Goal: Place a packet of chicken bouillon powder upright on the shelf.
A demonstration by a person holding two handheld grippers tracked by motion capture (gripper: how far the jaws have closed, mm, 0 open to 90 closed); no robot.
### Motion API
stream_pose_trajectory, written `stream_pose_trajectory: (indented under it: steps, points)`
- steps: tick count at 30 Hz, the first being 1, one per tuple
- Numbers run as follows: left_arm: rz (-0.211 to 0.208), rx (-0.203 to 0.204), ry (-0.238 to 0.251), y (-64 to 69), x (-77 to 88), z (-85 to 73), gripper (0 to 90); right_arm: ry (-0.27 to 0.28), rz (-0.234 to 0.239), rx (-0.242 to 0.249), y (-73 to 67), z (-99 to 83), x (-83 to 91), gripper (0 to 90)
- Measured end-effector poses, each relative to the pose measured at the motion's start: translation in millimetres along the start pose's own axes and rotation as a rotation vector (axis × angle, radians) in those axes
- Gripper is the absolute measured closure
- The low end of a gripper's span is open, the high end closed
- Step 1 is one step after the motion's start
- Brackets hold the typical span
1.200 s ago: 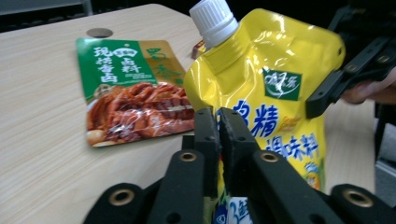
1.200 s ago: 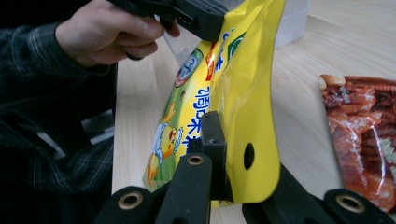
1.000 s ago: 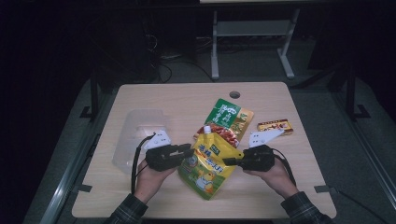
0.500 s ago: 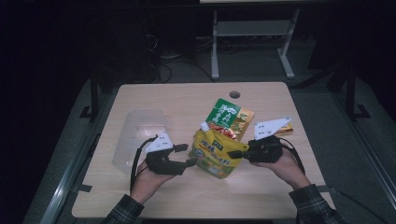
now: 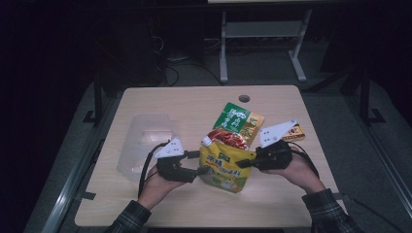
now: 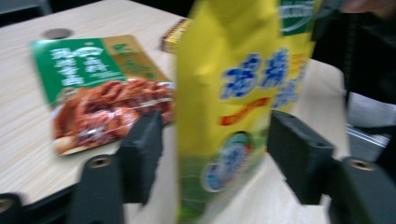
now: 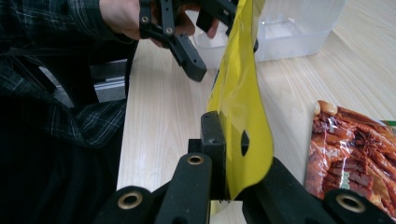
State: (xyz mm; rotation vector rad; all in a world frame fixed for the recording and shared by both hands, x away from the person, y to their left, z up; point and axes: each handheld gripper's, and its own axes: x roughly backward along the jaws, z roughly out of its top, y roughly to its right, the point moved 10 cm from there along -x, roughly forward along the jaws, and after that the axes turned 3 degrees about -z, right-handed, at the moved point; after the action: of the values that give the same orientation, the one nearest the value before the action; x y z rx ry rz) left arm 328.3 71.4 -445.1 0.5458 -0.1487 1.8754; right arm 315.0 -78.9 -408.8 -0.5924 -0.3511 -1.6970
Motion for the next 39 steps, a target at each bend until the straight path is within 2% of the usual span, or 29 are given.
stream_pose_trajectory:
  steps: [1, 3, 5, 6, 7, 10, 11, 13, 14, 15, 18, 19, 22, 23, 25, 28, 30, 31, 33, 34, 35, 36, 39]
  points:
    - [-0.018, -0.007, 0.001, 2.0, -1.0, -0.2, 38.6, 0.000, 0.000, 0.000, 0.0, 0.0, 0.0, 89.8]
    - [-0.012, -0.026, -0.013, 1.1, -2.1, -2.9, 49.5, 0.009, -0.002, 0.005, 0.7, 1.5, -1.7, 89.5]
    - [-0.015, -0.023, -0.021, 0.2, -2.8, -4.4, 58.7, 0.019, -0.006, 0.003, 1.0, 1.8, -2.5, 89.0]
    - [-0.012, -0.043, -0.020, -0.7, -2.9, -5.0, 64.0, 0.027, -0.012, 0.004, 1.6, 1.7, -2.7, 88.6]
    - [-0.012, -0.043, -0.020, -0.7, -2.9, -5.0, 65.8, 0.027, -0.012, 0.004, 1.6, 1.7, -2.7, 88.6]
    - [-0.039, -0.055, -0.023, 0.7, -0.4, -6.1, 75.4, 0.051, -0.034, -0.014, 2.3, 0.6, -0.9, 82.2]
    - [-0.044, -0.056, -0.016, 1.1, 0.3, -6.0, 75.4, 0.051, -0.034, -0.014, 2.3, 0.6, -0.9, 82.2]
    - [-0.040, -0.085, -0.020, 2.1, 1.3, -6.9, 88.0, 0.048, -0.049, -0.040, 2.3, -8.1, -1.7, 74.6]
    - [-0.044, -0.093, -0.023, 2.9, 1.2, -7.1, 88.0, 0.048, -0.049, -0.040, 2.3, -8.1, -1.7, 74.6]
    - [-0.046, -0.100, -0.024, 4.2, 0.5, -7.3, 88.5, 0.030, -0.065, -0.043, 2.6, -16.2, -4.0, 71.3]
    - [-0.048, -0.104, -0.025, 4.6, 0.0, -7.3, 88.5, 0.036, -0.062, -0.058, 2.5, -22.5, -5.1, 70.9]
    - [-0.047, -0.103, -0.025, 4.7, -0.1, -7.4, 88.6, 0.014, -0.069, -0.056, 3.9, -29.3, -6.8, 68.2]
    - [-0.049, -0.104, -0.026, 5.2, 0.0, -7.4, 88.6, 0.016, -0.072, -0.069, 4.6, -36.4, -8.2, 68.2]
    - [-0.048, -0.106, -0.028, 5.4, 0.2, -7.6, 88.6, 0.004, -0.066, -0.074, 4.6, -43.1, -10.0, 73.9]
    - [-0.047, -0.106, -0.028, 5.8, 0.2, -7.7, 88.5, -0.001, -0.059, -0.077, 4.5, -44.8, -10.4, 79.8]
    - [-0.044, -0.104, -0.030, 5.7, 0.6, -7.7, 86.6, 0.015, -0.043, -0.068, 3.7, -44.7, -12.0, 84.8]
    - [-0.042, -0.092, -0.027, 6.1, 0.9, -7.6, 81.8, 0.020, -0.030, -0.068, 3.2, -45.0, -12.2, 87.3]
    - [-0.026, -0.073, -0.033, 6.4, 1.4, -8.1, 76.8, 0.019, -0.030, -0.065, 2.9, -44.9, -12.3, 87.9]
    - [-0.023, -0.062, -0.034, 7.1, 2.7, -8.9, 65.8, 0.023, -0.022, -0.071, 2.0, -44.2, -12.4, 88.4]
    - [-0.019, -0.050, -0.035, 7.8, 3.6, -9.8, 65.8, 0.023, -0.022, -0.071, 2.0, -44.2, -12.4, 88.4]
    - [0.000, -0.038, -0.045, 7.5, 5.1, -11.8, 56.4, 0.024, -0.025, -0.078, 1.4, -43.3, -12.4, 88.5]
    - [0.010, -0.030, -0.060, 7.6, 6.6, -14.0, 56.4, 0.024, -0.025, -0.078, 1.4, -43.3, -12.4, 88.5]
    - [0.021, -0.009, -0.061, 11.9, 12.1, -17.4, 49.1, 0.041, -0.036, -0.083, 1.8, -40.2, -12.4, 89.2]
